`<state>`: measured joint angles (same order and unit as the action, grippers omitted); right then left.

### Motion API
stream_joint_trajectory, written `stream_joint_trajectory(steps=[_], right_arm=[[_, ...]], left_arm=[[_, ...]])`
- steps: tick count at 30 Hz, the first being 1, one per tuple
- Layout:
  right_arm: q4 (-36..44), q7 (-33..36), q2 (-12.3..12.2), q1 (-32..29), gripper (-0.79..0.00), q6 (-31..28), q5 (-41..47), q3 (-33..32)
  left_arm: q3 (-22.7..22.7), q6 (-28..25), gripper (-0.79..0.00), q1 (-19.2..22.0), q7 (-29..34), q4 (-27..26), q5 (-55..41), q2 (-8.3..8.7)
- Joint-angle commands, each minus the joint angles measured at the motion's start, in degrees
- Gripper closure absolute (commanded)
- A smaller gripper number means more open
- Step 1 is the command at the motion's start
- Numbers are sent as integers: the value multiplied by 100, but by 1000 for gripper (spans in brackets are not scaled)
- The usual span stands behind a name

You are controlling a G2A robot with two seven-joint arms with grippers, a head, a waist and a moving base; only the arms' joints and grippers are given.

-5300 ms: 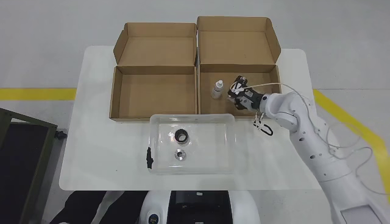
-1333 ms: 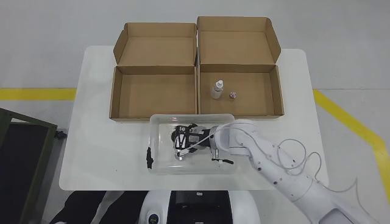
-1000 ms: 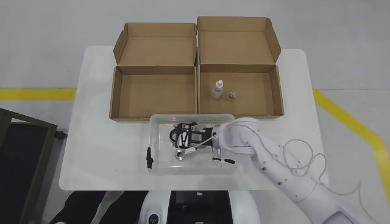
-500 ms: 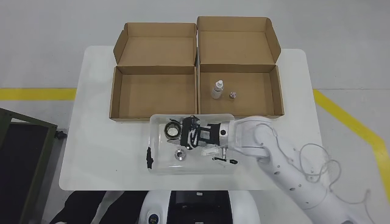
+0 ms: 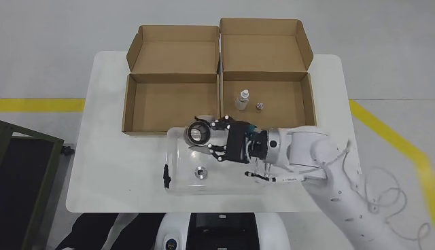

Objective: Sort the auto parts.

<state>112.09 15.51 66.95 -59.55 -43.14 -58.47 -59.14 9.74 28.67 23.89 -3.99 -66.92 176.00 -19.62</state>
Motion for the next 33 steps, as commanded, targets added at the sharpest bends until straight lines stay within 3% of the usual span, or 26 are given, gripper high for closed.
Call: stream_joint_trajectory(steps=[1, 16, 33], right_arm=[[64, -68, -17, -29, 0, -1, 100, -144], [423, -738, -135, -400, 0, -3, 695, -1239], [572, -1181, -217, -827, 0, -311, 932, -1858]], left_arm=[[0, 0, -785, 0, 0, 0, 0, 0], [0, 0, -785, 0, 0, 0, 0, 0], [0, 0, -785, 0, 0, 0, 0, 0]])
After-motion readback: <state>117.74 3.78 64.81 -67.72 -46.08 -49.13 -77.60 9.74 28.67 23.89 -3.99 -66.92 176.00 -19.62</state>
